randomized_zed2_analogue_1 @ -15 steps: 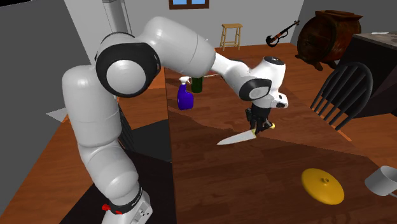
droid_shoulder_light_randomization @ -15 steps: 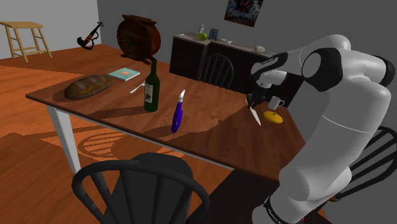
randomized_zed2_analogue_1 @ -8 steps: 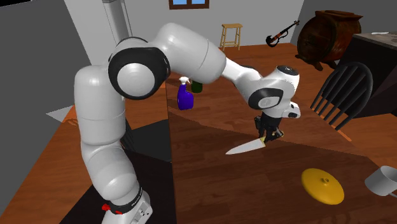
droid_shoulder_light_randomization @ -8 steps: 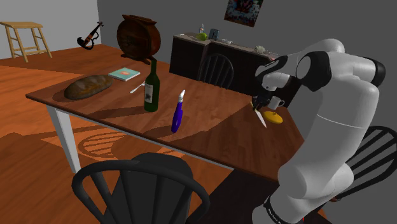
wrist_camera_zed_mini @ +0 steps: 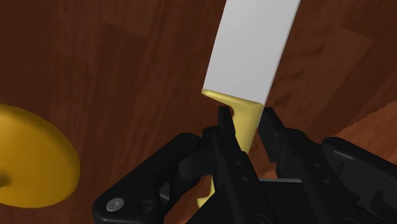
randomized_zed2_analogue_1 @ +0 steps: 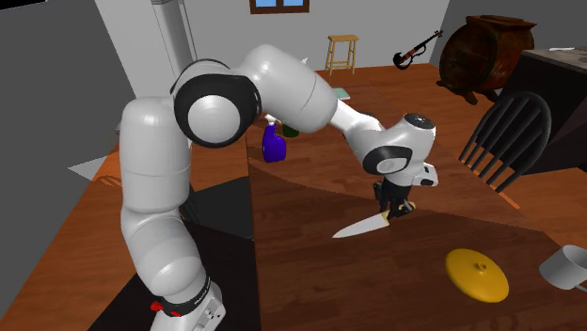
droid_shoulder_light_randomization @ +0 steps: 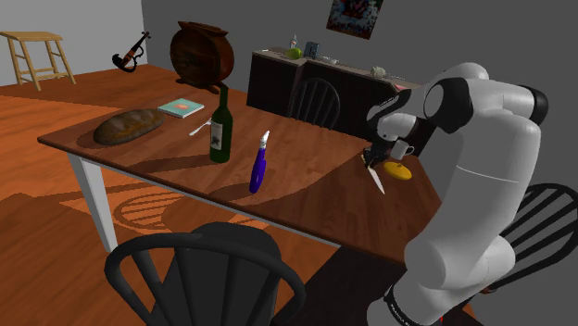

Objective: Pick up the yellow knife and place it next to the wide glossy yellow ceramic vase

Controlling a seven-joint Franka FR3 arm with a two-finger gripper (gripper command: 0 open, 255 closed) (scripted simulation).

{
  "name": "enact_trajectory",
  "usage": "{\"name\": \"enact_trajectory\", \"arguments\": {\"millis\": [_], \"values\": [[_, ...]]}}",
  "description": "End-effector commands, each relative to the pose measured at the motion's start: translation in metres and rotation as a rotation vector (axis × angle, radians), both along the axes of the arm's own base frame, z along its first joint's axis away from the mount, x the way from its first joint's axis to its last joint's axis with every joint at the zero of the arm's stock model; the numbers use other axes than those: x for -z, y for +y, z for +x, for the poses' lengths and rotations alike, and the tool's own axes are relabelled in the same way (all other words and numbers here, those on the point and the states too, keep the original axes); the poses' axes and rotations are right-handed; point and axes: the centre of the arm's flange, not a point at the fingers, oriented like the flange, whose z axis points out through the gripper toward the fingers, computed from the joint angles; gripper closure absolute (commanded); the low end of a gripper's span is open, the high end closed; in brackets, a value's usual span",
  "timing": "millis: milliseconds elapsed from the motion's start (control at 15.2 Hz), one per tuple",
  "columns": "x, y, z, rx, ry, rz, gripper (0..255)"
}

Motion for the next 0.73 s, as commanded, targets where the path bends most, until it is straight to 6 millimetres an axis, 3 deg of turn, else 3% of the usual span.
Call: {"name": "enact_trajectory", "arguments": {"millis": [0, 660], "values": [[0.011, 0.000, 0.001, 0.000, 0.000, 0.000, 255], [0.064, 0.000, 0.001, 0.000, 0.000, 0.000, 255]]}}
